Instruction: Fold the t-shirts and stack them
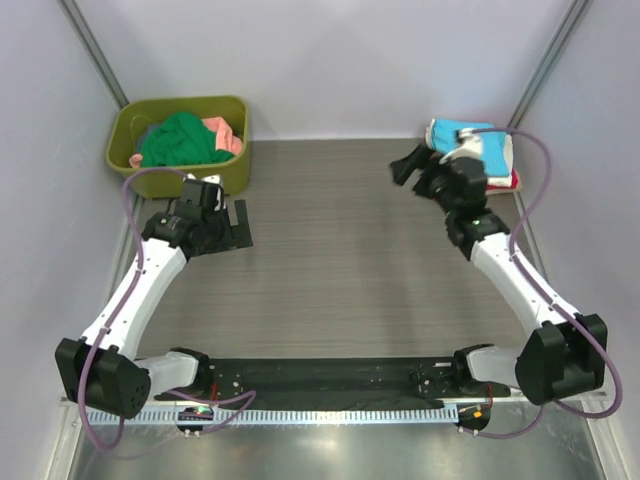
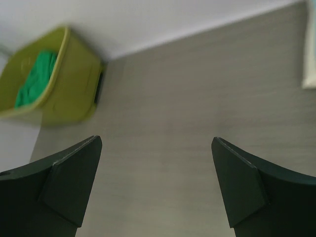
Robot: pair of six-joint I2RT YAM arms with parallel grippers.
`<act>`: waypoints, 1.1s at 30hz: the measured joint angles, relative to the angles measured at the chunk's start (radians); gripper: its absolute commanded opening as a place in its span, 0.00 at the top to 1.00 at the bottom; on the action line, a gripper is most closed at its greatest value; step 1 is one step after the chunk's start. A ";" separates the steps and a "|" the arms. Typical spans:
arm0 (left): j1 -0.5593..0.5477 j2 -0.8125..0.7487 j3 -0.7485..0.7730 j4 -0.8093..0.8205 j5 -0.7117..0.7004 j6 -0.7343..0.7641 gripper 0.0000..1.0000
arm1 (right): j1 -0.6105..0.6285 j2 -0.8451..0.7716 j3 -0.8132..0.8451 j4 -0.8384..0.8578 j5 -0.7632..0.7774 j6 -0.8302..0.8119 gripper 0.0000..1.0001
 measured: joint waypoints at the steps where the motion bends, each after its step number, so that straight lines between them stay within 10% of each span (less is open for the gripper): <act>1: 0.000 -0.008 0.000 0.000 -0.005 0.000 0.01 | 0.067 -0.016 -0.024 -0.032 0.000 -0.008 0.00; 17: 0.000 -0.059 0.000 0.017 -0.033 -0.022 0.04 | 0.254 -0.084 -0.402 -0.185 -0.055 -0.066 0.00; 33: 0.000 -0.141 -0.125 0.003 -0.119 -0.029 0.07 | 0.278 0.193 -0.387 0.024 -0.205 0.016 0.00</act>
